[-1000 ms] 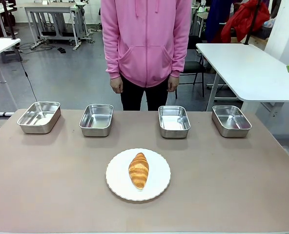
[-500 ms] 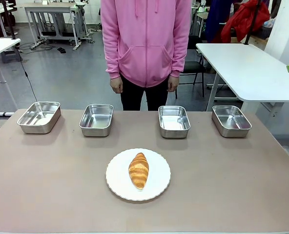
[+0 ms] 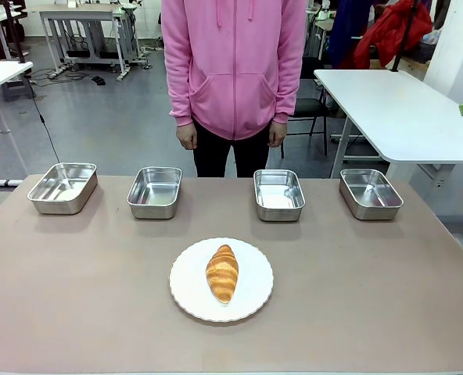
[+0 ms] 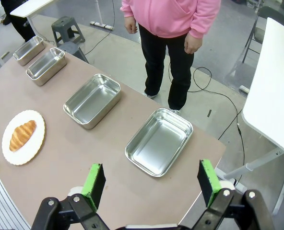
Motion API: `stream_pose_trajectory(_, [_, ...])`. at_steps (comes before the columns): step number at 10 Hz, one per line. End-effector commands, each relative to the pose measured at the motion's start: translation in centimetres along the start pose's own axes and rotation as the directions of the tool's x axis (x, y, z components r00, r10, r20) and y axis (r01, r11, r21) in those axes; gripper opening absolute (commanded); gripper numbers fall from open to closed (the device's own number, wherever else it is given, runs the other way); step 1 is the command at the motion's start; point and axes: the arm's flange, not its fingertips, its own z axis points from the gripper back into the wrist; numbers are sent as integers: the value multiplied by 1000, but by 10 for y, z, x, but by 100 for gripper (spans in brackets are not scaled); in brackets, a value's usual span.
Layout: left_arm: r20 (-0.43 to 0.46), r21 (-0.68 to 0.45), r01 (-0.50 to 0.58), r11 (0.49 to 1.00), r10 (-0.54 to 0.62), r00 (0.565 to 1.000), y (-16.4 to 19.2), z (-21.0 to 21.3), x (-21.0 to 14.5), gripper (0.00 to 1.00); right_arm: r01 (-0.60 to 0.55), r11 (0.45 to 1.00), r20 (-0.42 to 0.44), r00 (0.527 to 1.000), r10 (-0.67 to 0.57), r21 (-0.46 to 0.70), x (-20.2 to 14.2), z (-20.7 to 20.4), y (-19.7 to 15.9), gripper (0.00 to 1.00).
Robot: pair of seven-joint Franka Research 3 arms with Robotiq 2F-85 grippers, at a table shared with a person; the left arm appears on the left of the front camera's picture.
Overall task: Place the bread in the container.
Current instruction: Place the Butter Roll into the Airtight Container indicated by the human.
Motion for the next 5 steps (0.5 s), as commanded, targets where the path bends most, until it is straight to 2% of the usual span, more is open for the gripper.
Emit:
stream_pose_trajectory(1, [7,-5,7,1000,-7,1000,-1,1,1,100,-12,1000,27,1000,12,10,1,-1,-3,100])
stream_pose_trajectory(5, [7,-5,7,1000,-7,1000,-1,1,1,100,-12,1000,27,1000,12,10,1,-1,-3,100])
